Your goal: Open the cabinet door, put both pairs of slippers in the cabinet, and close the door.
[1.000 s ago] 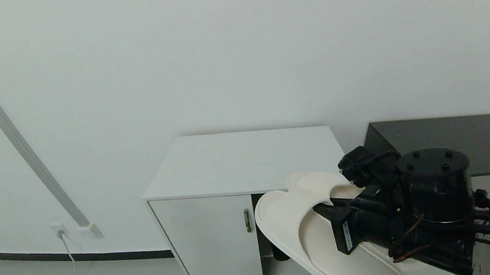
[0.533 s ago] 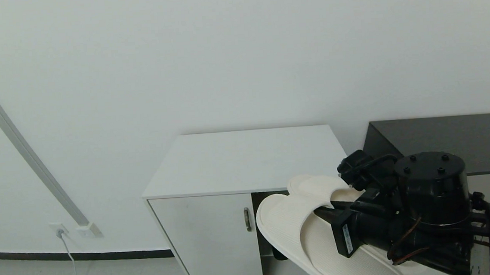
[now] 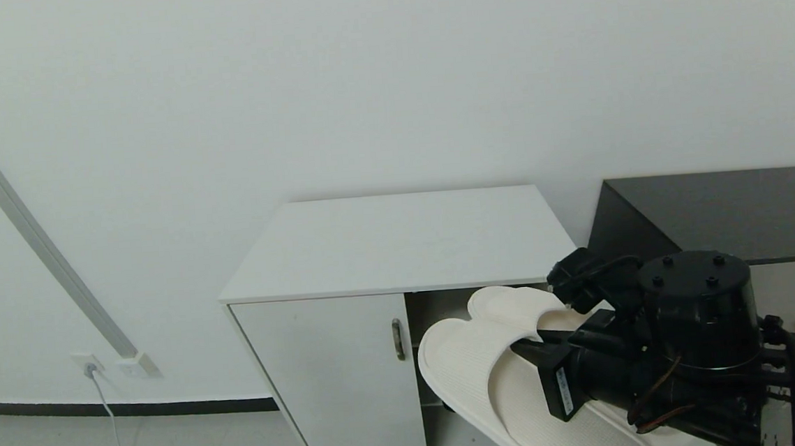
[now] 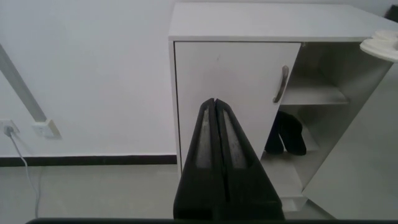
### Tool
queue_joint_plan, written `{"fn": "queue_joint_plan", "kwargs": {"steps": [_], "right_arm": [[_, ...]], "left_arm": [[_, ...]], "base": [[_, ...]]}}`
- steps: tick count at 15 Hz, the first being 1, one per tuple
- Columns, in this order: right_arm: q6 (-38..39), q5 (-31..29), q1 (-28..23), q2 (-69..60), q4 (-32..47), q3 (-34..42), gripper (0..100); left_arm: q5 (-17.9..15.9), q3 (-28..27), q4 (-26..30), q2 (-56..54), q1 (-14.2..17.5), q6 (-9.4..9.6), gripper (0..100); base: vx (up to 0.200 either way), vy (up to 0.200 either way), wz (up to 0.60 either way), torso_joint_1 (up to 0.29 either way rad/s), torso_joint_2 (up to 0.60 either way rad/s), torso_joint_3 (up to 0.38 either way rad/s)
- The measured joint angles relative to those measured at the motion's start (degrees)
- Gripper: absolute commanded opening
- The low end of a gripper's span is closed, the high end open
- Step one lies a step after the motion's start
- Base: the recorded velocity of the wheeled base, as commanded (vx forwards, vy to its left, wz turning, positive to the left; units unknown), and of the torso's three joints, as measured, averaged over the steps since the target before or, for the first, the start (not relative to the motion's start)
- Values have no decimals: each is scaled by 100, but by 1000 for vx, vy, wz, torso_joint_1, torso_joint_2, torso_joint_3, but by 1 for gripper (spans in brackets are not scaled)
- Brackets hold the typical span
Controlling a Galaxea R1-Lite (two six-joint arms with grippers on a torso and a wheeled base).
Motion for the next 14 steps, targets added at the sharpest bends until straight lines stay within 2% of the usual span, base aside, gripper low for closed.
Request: {"fn": "queue_joint_plan", "kwargs": {"steps": [14], "right_arm": [[-71, -6, 30, 45, -71, 74, 0]], "left_arm": [[-6, 0, 0, 0, -5, 2, 0]], "base": [[0, 0, 0, -208, 529, 314]]}}
